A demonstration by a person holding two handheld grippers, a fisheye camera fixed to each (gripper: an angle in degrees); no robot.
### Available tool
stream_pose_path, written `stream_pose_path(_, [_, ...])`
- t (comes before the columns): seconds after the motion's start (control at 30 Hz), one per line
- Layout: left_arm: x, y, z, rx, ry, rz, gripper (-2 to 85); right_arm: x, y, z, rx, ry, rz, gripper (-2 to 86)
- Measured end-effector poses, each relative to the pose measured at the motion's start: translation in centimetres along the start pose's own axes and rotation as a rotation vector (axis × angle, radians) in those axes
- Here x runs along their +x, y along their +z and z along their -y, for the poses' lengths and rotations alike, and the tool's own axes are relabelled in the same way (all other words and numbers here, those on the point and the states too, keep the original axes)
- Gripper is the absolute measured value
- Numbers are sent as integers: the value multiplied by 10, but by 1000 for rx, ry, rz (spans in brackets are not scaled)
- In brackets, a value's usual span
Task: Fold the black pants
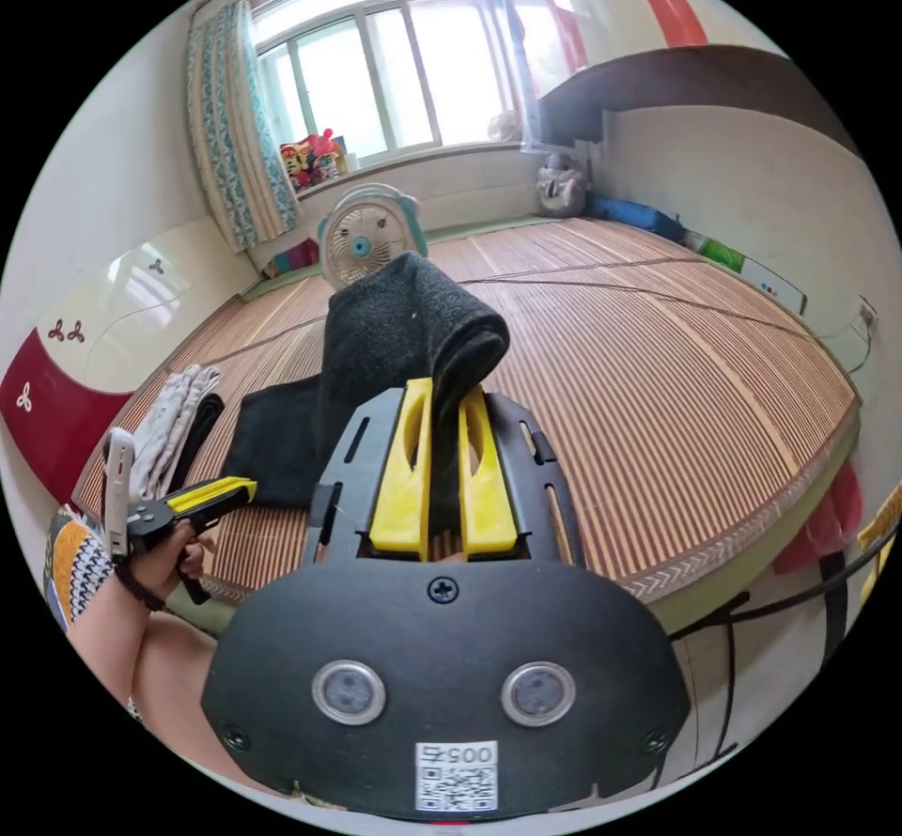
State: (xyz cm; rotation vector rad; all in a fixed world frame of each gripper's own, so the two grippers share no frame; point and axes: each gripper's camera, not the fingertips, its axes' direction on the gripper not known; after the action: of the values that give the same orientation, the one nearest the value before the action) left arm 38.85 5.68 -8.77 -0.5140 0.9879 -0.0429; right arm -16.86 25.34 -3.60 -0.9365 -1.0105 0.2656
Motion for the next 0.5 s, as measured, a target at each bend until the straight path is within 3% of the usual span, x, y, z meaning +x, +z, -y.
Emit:
stream_pose_path(0.3, [3, 1, 11, -15, 15, -3, 53, 82, -10, 0, 41, 422, -341, 38])
stream_pose_path(0.5, [9, 0, 16, -18, 22, 17, 53, 51, -2, 7, 16, 230, -282, 49])
